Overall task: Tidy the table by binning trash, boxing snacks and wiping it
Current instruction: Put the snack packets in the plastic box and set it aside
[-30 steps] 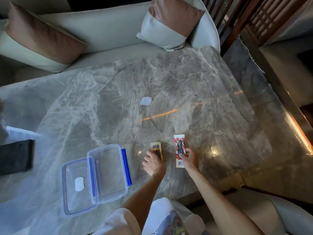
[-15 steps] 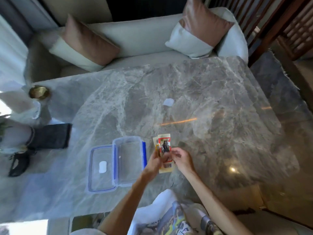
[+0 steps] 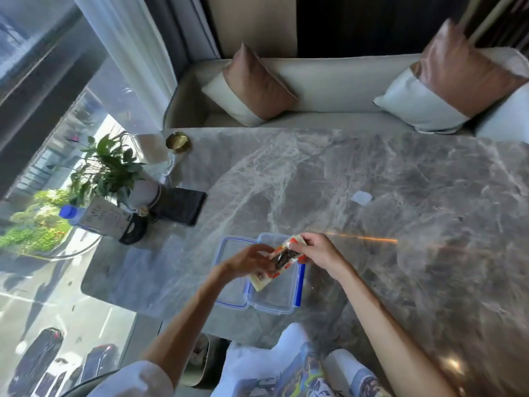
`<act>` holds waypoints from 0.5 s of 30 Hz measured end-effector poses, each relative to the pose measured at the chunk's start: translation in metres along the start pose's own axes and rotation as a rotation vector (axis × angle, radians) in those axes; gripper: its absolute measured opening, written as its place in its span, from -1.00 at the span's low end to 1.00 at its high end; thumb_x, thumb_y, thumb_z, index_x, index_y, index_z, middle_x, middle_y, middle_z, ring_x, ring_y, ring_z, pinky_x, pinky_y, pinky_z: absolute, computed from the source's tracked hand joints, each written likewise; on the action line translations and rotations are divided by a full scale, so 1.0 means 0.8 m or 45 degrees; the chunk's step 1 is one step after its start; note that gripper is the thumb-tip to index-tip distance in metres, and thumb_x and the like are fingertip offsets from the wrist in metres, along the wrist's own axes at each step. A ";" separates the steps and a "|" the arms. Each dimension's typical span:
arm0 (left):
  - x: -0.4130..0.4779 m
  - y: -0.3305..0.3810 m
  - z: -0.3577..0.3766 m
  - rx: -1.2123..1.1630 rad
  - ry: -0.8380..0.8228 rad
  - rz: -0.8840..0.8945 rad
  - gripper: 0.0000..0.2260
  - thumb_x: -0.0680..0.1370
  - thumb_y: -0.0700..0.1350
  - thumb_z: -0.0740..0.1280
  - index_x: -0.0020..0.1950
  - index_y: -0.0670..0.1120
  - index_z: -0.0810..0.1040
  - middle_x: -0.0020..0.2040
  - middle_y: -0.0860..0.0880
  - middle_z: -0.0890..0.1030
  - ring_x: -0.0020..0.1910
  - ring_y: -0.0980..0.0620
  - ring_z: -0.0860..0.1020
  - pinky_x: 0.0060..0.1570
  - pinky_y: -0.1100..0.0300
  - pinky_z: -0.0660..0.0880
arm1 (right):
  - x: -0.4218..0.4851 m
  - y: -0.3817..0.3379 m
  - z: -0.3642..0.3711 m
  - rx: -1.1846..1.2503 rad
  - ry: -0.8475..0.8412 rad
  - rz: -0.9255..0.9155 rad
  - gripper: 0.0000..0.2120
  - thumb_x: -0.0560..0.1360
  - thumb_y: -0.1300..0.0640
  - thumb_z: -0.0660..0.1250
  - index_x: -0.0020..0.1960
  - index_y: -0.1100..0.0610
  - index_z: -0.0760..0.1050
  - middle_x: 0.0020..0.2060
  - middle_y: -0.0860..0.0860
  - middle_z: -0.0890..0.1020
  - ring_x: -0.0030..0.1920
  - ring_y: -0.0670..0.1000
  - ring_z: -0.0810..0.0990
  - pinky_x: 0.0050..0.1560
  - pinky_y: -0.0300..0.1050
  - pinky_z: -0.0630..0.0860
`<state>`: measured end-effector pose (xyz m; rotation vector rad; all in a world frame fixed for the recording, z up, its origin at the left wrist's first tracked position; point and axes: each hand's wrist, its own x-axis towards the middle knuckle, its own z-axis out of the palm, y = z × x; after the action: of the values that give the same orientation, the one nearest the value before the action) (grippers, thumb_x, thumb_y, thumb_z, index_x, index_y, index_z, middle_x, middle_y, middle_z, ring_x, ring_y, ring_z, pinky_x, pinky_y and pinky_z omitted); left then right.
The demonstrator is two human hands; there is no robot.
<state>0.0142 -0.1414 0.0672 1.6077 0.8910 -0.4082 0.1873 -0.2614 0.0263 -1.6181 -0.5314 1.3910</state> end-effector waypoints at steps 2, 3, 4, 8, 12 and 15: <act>-0.008 -0.007 -0.022 -0.153 0.146 -0.034 -0.74 0.51 -0.29 0.39 0.18 -0.16 0.52 -0.16 -0.14 0.59 -0.36 0.14 0.57 -0.38 0.32 0.50 | -0.003 0.005 0.011 0.230 0.113 0.042 -0.98 0.51 0.17 0.40 -0.09 0.11 0.59 -0.23 0.04 0.63 -0.26 -0.09 0.59 -0.34 -0.27 0.57; -0.009 -0.012 -0.029 -0.217 0.226 -0.042 -0.74 0.50 -0.30 0.40 0.18 -0.21 0.53 -0.14 -0.18 0.57 -0.37 0.11 0.57 -0.37 0.30 0.51 | -0.006 0.010 0.019 0.338 0.193 0.084 -0.99 0.51 0.18 0.39 -0.08 0.13 0.57 -0.23 0.04 0.62 -0.26 -0.08 0.58 -0.34 -0.26 0.59; -0.009 -0.017 -0.034 -0.280 0.299 -0.043 -0.72 0.48 -0.34 0.40 0.18 -0.26 0.52 -0.13 -0.21 0.56 -0.37 0.09 0.57 -0.36 0.26 0.52 | -0.012 0.015 0.029 0.432 0.274 0.134 -0.97 0.52 0.19 0.38 -0.05 0.15 0.56 -0.23 0.04 0.61 -0.27 -0.07 0.58 -0.36 -0.27 0.60; 0.018 -0.020 -0.041 -0.360 0.518 -0.002 -0.71 0.44 -0.46 0.37 0.15 -0.35 0.51 -0.20 -0.21 0.57 -0.40 0.08 0.54 -0.28 0.19 0.43 | -0.037 0.047 0.081 0.772 0.400 0.376 -0.87 0.53 0.23 0.35 0.04 0.21 0.44 -0.12 0.16 0.59 -0.22 0.06 0.59 -0.33 -0.15 0.64; 0.079 0.000 -0.029 0.254 0.476 0.216 -0.90 0.43 -0.34 0.43 -0.07 -0.31 0.64 -0.13 -0.28 0.68 -0.25 0.00 0.61 -0.21 0.18 0.49 | -0.049 0.076 0.130 0.829 0.490 0.556 -0.90 0.52 0.22 0.37 -0.08 0.21 0.45 0.01 0.29 0.59 0.00 0.23 0.59 0.03 0.11 0.57; 0.120 0.013 -0.002 0.727 0.131 0.329 -0.84 0.49 -0.30 0.36 0.04 -0.20 0.65 0.03 -0.18 0.70 0.01 -0.11 0.66 0.04 0.09 0.57 | -0.037 0.092 0.157 0.962 0.634 0.624 -0.94 0.53 0.32 0.33 -0.11 0.23 0.46 0.18 0.38 0.55 0.12 0.28 0.57 0.16 0.07 0.51</act>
<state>0.0835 -0.1089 0.0083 2.2557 0.6581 -0.4210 0.0446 -0.2771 -0.0130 -1.3993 0.6578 1.2270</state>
